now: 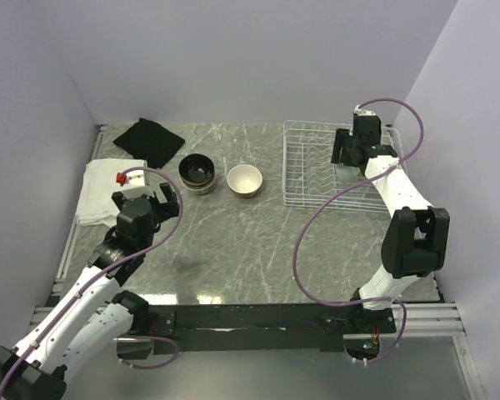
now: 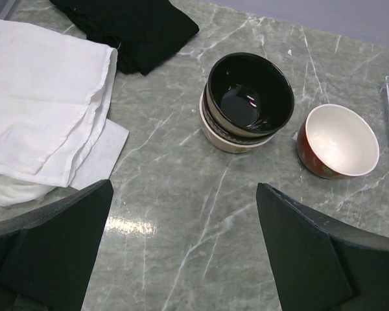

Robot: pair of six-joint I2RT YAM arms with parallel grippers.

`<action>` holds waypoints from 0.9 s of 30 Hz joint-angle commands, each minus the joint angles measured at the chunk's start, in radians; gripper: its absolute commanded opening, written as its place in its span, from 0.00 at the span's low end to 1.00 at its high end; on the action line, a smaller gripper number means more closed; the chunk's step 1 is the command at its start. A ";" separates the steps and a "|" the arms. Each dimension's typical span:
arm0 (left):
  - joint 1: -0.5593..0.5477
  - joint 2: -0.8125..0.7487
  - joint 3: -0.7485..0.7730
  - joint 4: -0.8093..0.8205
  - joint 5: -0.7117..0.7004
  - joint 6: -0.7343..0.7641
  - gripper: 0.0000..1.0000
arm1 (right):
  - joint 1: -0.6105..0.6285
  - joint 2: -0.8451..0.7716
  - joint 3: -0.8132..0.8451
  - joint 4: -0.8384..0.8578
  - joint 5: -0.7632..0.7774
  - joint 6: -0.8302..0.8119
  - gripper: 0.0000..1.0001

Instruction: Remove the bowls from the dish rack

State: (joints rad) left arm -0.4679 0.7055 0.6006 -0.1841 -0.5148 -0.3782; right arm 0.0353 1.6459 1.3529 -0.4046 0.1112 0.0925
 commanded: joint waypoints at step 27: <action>0.005 0.008 0.014 0.023 0.024 0.019 0.99 | 0.259 0.173 0.011 -0.043 0.289 -0.139 0.58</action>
State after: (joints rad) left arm -0.4679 0.7177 0.6006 -0.1844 -0.4938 -0.3779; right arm 0.2878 1.7802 1.3605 -0.4171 0.4049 -0.0624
